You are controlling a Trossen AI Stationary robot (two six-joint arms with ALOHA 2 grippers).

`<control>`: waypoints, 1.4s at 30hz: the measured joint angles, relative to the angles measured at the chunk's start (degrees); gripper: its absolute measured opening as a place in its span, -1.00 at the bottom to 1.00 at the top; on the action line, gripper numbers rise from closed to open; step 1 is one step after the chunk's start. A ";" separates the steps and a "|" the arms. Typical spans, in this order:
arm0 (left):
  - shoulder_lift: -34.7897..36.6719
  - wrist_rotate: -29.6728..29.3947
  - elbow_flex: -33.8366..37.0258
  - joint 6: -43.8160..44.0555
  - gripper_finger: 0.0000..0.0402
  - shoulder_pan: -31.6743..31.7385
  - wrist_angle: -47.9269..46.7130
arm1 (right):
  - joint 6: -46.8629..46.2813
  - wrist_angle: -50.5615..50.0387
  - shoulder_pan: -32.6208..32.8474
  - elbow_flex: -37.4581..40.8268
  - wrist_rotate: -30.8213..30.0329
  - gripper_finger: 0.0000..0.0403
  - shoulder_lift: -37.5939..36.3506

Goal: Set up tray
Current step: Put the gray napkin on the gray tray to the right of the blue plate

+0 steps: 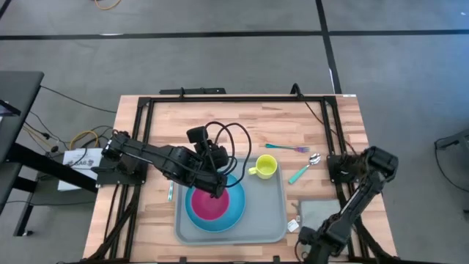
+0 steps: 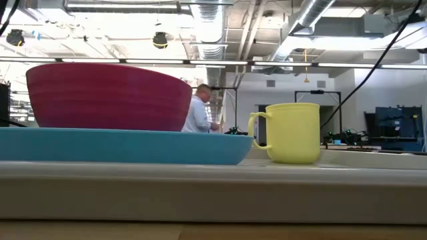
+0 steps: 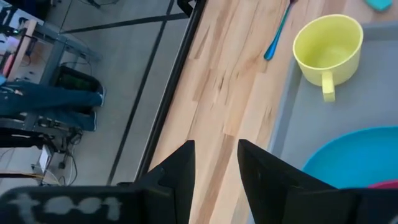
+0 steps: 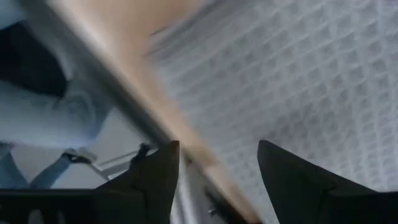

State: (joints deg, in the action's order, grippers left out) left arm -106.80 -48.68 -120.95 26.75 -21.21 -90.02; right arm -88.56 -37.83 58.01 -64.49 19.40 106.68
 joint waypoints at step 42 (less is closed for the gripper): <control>-0.04 1.85 0.02 -2.20 -0.44 -0.04 0.00 | 2.76 0.84 -0.01 -0.31 2.45 -0.10 4.69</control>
State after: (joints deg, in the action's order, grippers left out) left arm -106.85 -46.83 -120.92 24.56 -21.26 -90.02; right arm -85.81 -36.99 57.99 -64.79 21.84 111.37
